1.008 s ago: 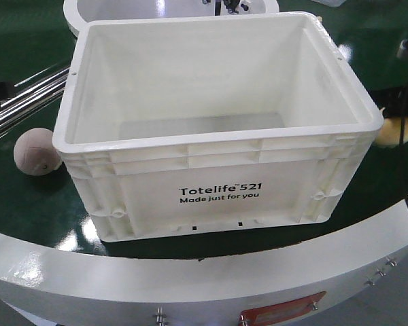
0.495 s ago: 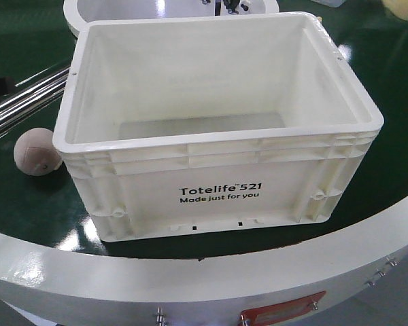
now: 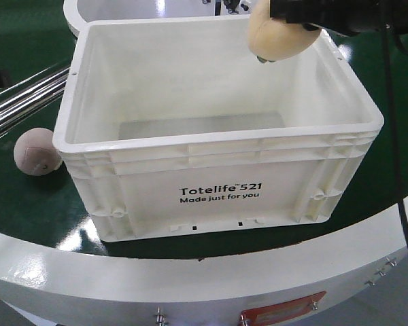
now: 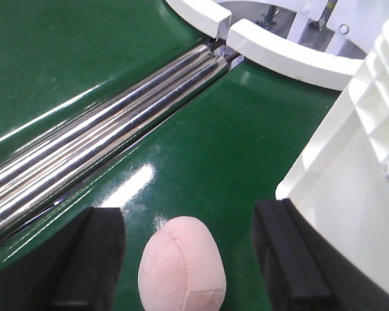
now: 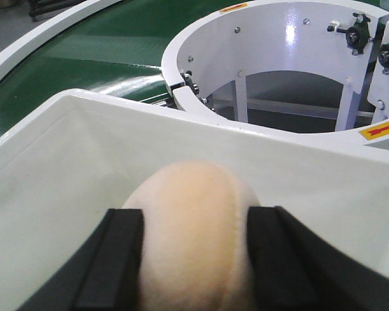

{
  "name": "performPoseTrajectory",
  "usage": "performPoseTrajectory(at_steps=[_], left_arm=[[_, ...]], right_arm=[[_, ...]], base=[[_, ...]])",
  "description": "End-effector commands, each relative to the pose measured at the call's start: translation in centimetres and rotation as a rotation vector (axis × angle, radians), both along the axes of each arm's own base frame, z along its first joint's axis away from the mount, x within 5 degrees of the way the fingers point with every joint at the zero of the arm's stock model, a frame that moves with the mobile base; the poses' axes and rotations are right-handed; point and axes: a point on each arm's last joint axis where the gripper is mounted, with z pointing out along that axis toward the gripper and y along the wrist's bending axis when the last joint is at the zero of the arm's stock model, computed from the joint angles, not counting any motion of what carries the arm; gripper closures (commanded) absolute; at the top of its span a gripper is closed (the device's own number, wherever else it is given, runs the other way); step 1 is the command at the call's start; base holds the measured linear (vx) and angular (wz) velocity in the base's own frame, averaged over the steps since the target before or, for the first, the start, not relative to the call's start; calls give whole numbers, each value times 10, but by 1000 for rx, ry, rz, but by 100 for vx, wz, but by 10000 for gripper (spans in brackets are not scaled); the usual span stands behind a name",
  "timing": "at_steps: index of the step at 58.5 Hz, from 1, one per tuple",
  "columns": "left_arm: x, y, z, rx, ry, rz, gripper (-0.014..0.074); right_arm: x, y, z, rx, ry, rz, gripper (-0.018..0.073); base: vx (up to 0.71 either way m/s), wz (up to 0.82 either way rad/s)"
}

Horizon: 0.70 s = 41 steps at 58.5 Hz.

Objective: Place moving items into box and shelve
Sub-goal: 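Carry the yellow ball over the tote and release it inside, then lower the left gripper onto the pink stitched ball and grasp it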

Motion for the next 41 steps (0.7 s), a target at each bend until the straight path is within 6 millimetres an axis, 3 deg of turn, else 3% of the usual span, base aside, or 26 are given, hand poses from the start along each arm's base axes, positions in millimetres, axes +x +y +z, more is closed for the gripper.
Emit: performPoseTrajectory(at_steps=[1,4,9,23,33,41], left_arm=[[-3,-2,29,-12,-157,-8,64],[-5,-2,31,-12,-165,-8,64],[-6,-2,31,-11,-165,-8,64],[-8,-1,29,-16,-136,-2,64],[-16,-1,38,-19,-172,0,64],[-24,-1,46,-6,-203,-6,64]], right_arm=[[-4,-3,21,40,-83,-31,-17],[-4,-3,21,41,-83,-31,-65],[-4,-3,23,50,-91,-41,-64],[-14,-13,41,49,-189,-112,94],[-31,-29,62,-7,-289,-233,194],[-37,-59,57,-69,-171,-386,193]], base=[[0,0],[0,0],[0,0],[0,0],[0,0],[0,0]])
